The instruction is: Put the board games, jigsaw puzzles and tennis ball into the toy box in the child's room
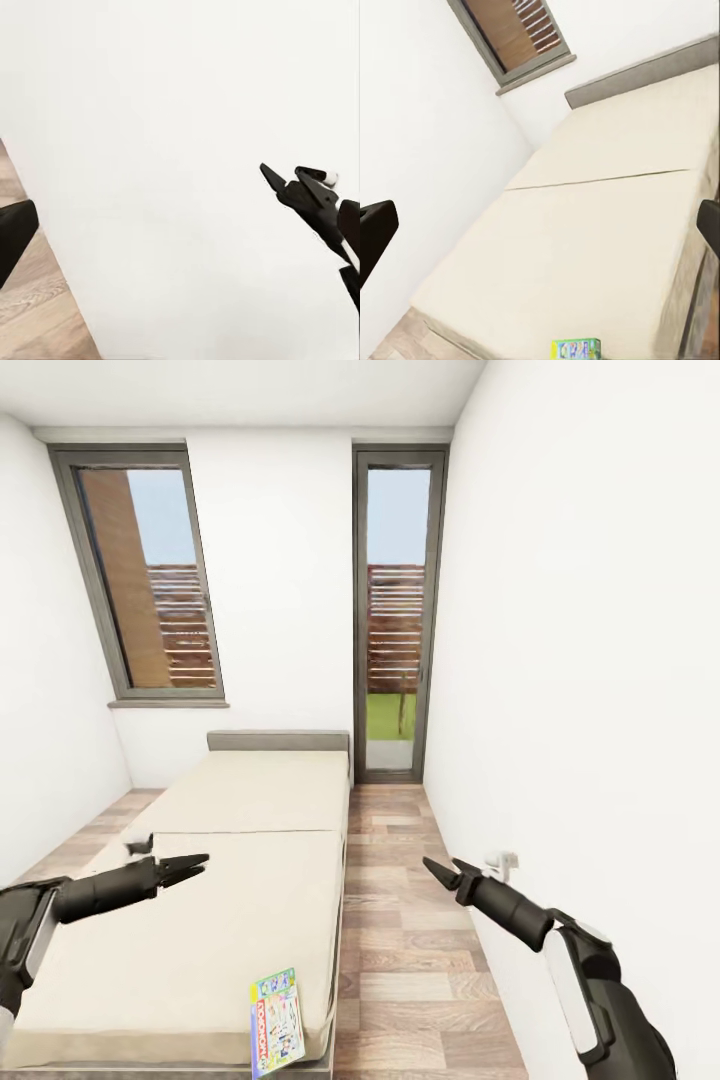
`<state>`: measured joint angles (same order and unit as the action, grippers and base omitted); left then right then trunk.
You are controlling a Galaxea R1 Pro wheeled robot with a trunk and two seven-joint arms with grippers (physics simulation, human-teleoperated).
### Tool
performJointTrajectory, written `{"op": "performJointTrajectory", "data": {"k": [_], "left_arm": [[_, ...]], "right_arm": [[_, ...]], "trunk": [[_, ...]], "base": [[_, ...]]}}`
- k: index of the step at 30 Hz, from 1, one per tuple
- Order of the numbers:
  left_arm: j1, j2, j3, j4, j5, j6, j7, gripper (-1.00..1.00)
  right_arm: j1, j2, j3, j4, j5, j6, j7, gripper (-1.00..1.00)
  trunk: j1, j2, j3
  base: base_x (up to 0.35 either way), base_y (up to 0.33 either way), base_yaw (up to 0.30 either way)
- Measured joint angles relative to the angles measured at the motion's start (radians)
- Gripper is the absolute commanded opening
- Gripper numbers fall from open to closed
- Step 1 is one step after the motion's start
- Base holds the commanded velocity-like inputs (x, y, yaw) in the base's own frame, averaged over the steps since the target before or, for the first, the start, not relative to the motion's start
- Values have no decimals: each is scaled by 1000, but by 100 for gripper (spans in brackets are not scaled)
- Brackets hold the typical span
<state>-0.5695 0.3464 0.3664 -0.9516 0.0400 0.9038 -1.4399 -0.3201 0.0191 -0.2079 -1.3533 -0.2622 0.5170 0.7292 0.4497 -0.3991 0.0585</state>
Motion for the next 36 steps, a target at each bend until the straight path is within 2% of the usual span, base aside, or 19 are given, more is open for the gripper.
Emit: {"op": "performJointTrajectory", "data": {"k": [3, 8, 10, 11, 12, 13, 15, 20, 26, 30, 36], "left_arm": [[-3, -1, -2, 54, -3, 0, 128, 100], [-5, -11, -34, 140, -4, -6, 272, 100], [-4, -22, -51, 188, -3, -39, 328, 100], [-4, -30, -61, 226, -4, -99, 366, 100], [-4, -31, -63, 239, -3, -122, 375, 100], [-4, -33, -67, 272, -2, -173, 387, 100], [-4, -33, -68, 292, -1, -201, 393, 100], [-5, -41, -71, 310, -1, -218, 403, 100], [-4, -70, -75, 314, -2, -206, 403, 100], [-5, -82, -111, 312, -2, -177, 404, 100], [-6, -83, -155, 311, -1, -102, 404, 100]], "right_arm": [[0, 39, 5, -7, -1, 25, -80, 100], [-10, 81, 6, -12, -23, 110, -120, 100], [-14, 94, 6, -24, -45, 160, -127, 100], [-15, 100, 7, -29, -61, 199, -130, 100], [-15, 101, 7, -30, -64, 209, -131, 100], [-16, 103, 5, -25, -69, 225, -134, 100], [-17, 99, 3, -18, -74, 237, -135, 100], [-18, 100, 4, -11, -79, 249, -136, 100], [-18, 107, 9, -6, -78, 244, -140, 100], [-18, 107, 10, -5, -78, 244, -140, 100], [-18, 109, 14, -5, -78, 243, -140, 100]], "trunk": [[0, 0, 0], [0, 0, 0], [0, 0, 0], [0, 0, 0], [0, 0, 0], [0, 0, 0], [0, 0, 0], [0, 0, 0], [0, 0, 0], [8, -14, -6], [31, -56, -25]], "base": [[0, 0, 0], [0, 0, 0], [0, 0, 0], [0, 0, 0], [0, 0, 0], [0, 0, 0], [0, 0, 0], [0, 0, 0], [0, 0, 0], [0, 0, 0], [0, 0, 0]]}}
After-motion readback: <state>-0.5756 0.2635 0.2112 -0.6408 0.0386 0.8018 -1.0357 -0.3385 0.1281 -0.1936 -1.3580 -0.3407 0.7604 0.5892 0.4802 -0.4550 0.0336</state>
